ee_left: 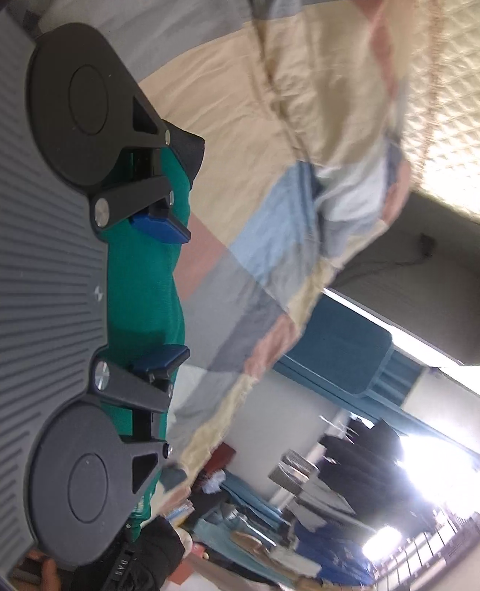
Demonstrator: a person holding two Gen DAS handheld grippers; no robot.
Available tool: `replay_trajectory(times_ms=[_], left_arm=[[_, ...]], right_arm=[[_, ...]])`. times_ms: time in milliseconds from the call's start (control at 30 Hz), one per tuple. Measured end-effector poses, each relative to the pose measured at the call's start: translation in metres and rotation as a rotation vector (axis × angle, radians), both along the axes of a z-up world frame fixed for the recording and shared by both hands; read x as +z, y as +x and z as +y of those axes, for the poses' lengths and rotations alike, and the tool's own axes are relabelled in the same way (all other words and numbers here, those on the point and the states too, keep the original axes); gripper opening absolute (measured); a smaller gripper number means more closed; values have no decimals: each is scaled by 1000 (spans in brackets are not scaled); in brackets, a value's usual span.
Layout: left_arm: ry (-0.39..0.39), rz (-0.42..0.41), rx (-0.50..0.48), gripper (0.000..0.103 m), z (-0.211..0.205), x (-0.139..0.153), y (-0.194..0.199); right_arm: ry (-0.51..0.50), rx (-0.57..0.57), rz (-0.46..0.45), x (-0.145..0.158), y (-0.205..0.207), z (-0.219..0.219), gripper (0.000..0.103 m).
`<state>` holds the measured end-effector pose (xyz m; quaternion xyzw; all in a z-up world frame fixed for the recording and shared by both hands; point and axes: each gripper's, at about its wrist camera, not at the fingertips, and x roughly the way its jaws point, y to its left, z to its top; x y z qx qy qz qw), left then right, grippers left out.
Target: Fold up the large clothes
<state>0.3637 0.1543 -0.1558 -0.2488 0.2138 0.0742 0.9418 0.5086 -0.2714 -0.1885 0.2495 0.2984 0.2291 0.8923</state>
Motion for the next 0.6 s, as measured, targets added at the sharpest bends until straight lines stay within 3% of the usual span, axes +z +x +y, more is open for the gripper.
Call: replay_trajectory(times_ms=[167,600], left_arm=[[-35,13,-12,66,8,-10,12],[42,-5,-37,66,-5,21,-19]], right_arm=[[29,11,28,-16,10,-5,59],[-146,-55,-30,29,-35,-3,63]])
